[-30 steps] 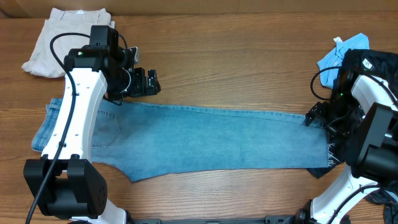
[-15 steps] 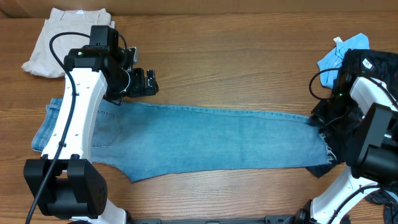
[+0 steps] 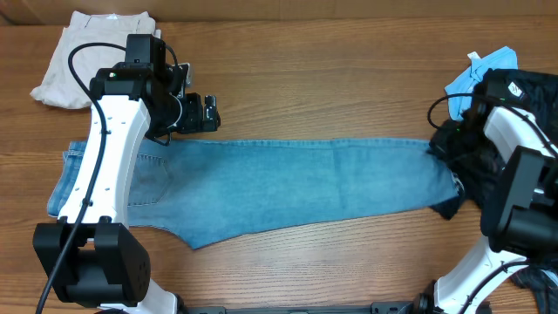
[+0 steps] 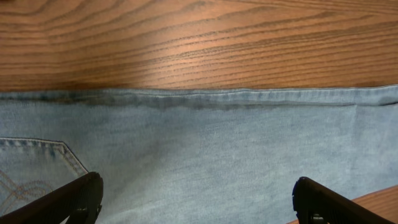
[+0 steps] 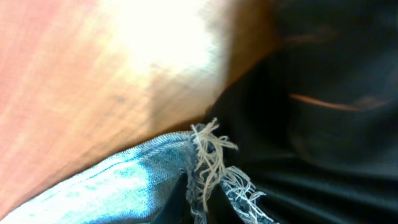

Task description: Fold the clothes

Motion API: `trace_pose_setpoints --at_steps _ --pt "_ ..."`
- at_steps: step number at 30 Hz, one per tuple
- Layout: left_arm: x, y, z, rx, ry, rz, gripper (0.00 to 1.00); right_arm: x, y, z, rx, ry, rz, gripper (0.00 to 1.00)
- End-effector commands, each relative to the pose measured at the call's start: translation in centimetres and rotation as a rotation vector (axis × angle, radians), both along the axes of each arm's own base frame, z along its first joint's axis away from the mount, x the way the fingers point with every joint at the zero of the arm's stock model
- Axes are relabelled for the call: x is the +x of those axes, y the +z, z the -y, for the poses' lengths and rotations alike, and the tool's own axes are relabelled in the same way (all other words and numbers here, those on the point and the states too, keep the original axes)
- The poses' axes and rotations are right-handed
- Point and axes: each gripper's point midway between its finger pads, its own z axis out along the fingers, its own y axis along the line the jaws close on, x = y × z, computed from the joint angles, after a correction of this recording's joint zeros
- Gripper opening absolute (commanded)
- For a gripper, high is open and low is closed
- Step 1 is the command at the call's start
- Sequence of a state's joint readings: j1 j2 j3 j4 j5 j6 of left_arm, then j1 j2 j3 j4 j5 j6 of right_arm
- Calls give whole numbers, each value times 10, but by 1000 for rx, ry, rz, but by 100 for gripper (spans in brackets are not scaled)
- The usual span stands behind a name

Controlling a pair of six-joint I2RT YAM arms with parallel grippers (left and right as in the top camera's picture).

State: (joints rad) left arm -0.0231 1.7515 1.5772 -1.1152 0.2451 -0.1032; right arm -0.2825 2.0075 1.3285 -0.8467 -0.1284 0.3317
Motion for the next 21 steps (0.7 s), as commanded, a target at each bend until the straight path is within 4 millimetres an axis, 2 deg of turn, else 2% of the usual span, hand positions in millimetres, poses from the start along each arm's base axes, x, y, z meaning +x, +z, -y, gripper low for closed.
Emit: trace_pose_setpoints --at_steps 1,4,5,7,12,15,18,21 --pt "0 1 -1 16 -13 10 100 15 -5 -33 48 65 43 9" --pt "0 1 -1 16 -13 10 100 24 -3 -41 21 96 70 25" --pt "0 0 -1 16 -13 9 100 25 -2 -40 8 98 70 34" --pt "0 0 -1 16 -13 8 100 26 1 -39 6 90 65 41" --pt "0 0 -1 16 -13 8 100 23 19 -14 -36 29 21 41" --pt "0 0 -1 16 -13 8 100 14 40 14 -103 -26 -38 40" --pt "0 0 -1 16 -13 8 100 8 56 32 -118 -67 -68 41" --pt "0 0 -1 15 -12 8 100 -2 59 44 -113 -97 -95 46"
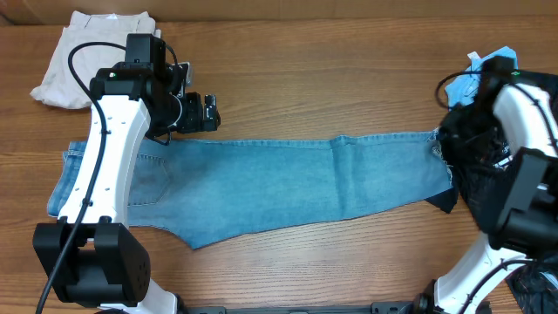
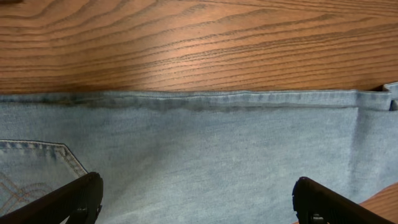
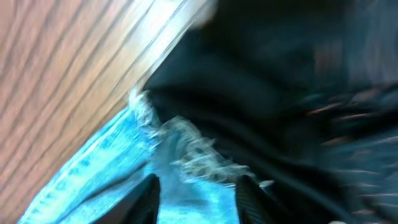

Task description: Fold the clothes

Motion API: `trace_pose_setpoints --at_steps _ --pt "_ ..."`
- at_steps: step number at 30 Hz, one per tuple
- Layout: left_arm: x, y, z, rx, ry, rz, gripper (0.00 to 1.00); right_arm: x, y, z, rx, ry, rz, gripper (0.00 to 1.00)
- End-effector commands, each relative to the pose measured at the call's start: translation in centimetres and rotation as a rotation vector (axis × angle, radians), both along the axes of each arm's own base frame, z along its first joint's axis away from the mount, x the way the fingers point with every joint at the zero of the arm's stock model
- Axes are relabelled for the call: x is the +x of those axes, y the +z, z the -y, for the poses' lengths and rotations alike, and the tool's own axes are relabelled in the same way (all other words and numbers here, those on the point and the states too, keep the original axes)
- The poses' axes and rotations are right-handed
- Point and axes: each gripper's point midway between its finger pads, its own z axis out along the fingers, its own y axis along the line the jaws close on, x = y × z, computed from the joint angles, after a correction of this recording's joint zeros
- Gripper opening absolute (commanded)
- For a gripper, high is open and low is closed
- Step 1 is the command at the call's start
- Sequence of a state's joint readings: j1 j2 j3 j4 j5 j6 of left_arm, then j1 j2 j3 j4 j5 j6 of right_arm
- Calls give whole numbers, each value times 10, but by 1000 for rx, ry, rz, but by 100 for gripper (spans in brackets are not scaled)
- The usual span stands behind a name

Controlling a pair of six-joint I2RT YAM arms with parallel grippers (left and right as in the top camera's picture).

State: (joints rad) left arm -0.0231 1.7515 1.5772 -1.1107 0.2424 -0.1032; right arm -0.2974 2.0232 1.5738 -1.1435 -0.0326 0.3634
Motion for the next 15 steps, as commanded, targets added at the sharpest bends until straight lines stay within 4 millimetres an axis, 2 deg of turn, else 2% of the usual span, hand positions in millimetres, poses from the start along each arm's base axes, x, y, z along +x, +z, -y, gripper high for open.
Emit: trace_pose_setpoints --at_steps 1,2,4,8,10,15 --pt "-2 0 0 13 -13 3 100 -5 7 26 -47 -53 -9 52" --pt "-2 0 0 11 -10 -1 100 -9 5 30 -54 -63 -18 55" --pt "-3 -1 0 11 -10 -4 100 -13 0 36 -57 -79 -22 56" --pt "-3 -1 0 12 -11 -6 100 -16 -12 39 -57 -89 -20 46" --pt "-3 -1 0 12 -11 -6 100 -18 -16 37 -53 -89 -24 46" --pt "-3 -1 0 12 -11 -5 100 -24 -26 34 -44 -88 -37 53"
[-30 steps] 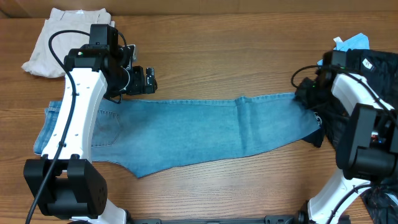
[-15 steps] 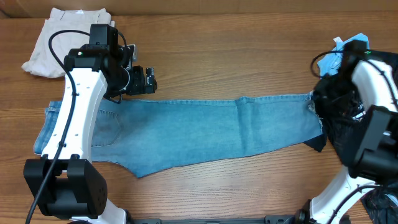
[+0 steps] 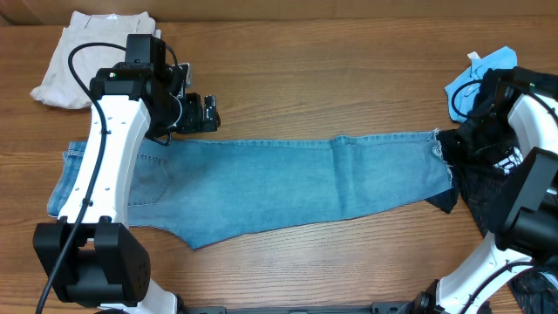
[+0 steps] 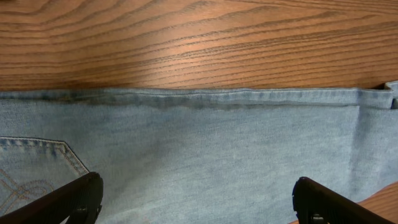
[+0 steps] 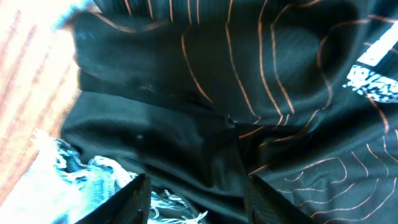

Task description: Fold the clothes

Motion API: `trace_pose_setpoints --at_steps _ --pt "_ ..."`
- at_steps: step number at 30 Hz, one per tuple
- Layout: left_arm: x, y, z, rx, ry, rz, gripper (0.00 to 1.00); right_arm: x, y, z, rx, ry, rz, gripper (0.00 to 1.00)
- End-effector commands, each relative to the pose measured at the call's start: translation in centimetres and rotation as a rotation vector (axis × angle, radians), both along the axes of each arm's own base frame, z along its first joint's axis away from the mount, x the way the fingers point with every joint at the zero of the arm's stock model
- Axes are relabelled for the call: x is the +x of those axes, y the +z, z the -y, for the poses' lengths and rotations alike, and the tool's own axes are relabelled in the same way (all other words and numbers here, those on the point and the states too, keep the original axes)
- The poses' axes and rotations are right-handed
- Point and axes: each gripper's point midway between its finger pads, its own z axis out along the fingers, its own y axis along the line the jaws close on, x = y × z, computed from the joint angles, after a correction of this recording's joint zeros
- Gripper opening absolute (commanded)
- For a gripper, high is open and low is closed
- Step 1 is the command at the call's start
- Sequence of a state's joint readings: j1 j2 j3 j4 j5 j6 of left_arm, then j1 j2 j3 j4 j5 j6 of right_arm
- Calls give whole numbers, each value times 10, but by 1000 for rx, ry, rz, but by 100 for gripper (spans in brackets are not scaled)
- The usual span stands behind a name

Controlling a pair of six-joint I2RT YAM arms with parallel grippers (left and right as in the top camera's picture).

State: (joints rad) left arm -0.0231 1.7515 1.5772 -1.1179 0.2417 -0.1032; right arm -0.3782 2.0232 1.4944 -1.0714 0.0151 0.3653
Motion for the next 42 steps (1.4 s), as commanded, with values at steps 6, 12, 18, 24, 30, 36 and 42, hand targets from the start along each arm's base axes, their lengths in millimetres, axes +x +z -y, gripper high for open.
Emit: trace_pose_setpoints --at_steps 6,12,18,24,30,36,42 --pt "-2 0 0 11 -11 0 100 -14 -23 -5 5 -5 -28 58" --pt "-2 0 0 11 -11 -1 100 -21 -39 -7 5 -12 -31 40" --pt "-3 -1 0 11 -11 -5 100 -23 -40 4 -61 -72 -38 4" --pt "-3 -1 0 12 -11 -4 100 -15 -15 27 -124 -110 -34 4" --pt "-2 0 0 12 -11 0 100 2 37 54 -183 -185 6 4" --pt "-2 0 0 12 -11 0 100 11 76 78 -250 -236 54 4" --pt "-3 -1 0 12 -11 -5 100 -7 90 115 -371 -359 32 4"
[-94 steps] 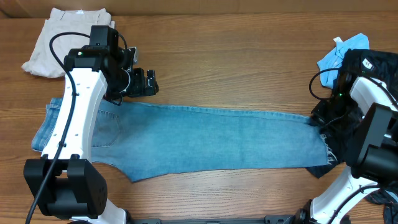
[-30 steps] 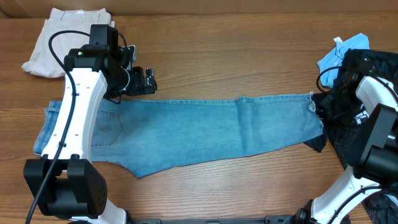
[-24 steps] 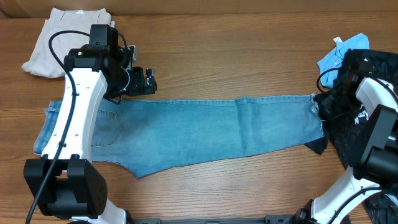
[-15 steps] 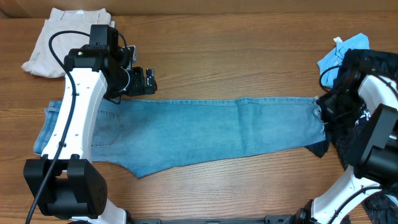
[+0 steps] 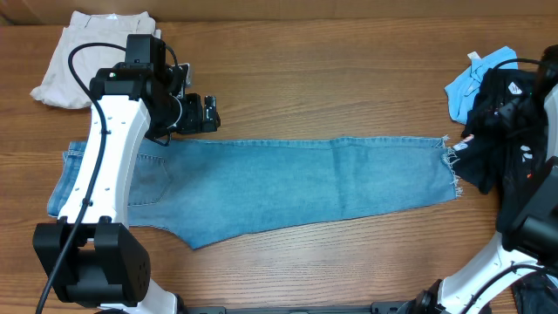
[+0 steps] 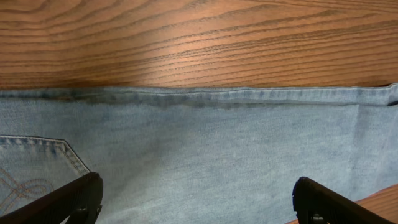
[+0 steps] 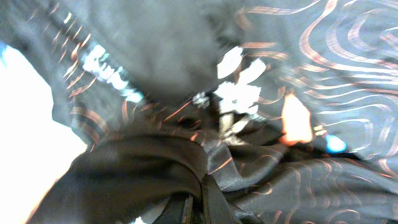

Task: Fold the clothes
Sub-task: 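Release the hem and reposition the right gripper at the leg ends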

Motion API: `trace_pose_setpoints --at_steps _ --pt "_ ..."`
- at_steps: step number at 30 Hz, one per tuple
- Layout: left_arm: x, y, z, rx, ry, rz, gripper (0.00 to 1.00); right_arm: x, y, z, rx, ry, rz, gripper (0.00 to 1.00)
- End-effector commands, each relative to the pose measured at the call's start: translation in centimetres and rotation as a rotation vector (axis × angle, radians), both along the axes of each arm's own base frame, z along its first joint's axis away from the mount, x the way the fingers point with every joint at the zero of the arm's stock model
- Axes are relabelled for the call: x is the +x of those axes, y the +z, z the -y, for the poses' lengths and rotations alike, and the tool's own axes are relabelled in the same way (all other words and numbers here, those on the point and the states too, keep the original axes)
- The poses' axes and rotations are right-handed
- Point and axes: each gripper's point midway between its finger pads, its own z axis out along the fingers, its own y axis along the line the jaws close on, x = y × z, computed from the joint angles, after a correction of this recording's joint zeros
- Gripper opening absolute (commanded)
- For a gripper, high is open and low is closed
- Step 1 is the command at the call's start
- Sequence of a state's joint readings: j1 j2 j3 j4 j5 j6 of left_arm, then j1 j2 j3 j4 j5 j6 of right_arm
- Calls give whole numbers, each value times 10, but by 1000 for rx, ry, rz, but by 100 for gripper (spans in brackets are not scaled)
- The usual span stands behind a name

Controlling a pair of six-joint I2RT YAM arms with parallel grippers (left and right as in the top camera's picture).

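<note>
Blue jeans (image 5: 261,183) lie flat across the table, waist to the left and frayed hem (image 5: 451,166) to the right. My left gripper (image 5: 199,113) hovers open over their far edge; in the left wrist view its fingertips (image 6: 84,193) stand wide apart above the denim (image 6: 205,149), nothing between them. My right gripper (image 7: 196,208) is shut on a black garment with orange lines (image 7: 261,137). That garment (image 5: 497,139) hangs bunched at the right, just clear of the hem.
A folded beige cloth (image 5: 87,48) lies at the far left corner. A light blue cloth (image 5: 471,83) sits at the far right behind the black garment. Bare wood (image 5: 331,87) shows beyond the jeans.
The black garment, which lay against and under the jeans' hem, is now gathered up to the right, off the hem. The right wrist camera now shows only black cloth. Left arm unchanged.
My right gripper was first at the jeans' frayed hem beside the black garment. Then a crease showed in the leg and the hem lay slightly left. After that the gripper was over the black garment, and now it holds it clear of the jeans.
</note>
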State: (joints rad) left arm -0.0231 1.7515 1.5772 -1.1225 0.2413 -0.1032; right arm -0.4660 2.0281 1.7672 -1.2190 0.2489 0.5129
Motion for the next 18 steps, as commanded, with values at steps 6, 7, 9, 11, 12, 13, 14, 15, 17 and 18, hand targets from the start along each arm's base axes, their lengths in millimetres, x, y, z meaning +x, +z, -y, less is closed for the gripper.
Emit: trace_pose_setpoints --at_steps 6,7,9,11,12,13,14,15,17,18 --pt "-2 0 0 12 -11 1 100 -57 19 74 -149 -317 -35 7" --pt "-2 0 0 12 -11 0 100 -62 19 79 -146 -335 -36 8" --pt "-2 0 0 11 -11 -1 100 -72 19 86 -139 -363 -40 11" --pt "-2 0 0 11 -11 0 100 -76 17 89 -112 -377 -34 46" --pt "-2 0 0 11 -11 0 100 -77 16 88 -98 -381 -30 73" --pt "-2 0 0 11 -11 0 100 -76 14 86 -73 -379 -18 92" --pt "-2 0 0 11 -11 0 100 -72 13 83 -44 -362 -5 100" --pt "-2 0 0 11 -11 0 100 -70 12 80 -25 -350 4 100" --pt "-2 0 0 11 -11 0 100 -64 10 73 23 -339 30 100" --pt "-2 0 0 11 -11 0 100 -61 10 69 48 -333 43 100"
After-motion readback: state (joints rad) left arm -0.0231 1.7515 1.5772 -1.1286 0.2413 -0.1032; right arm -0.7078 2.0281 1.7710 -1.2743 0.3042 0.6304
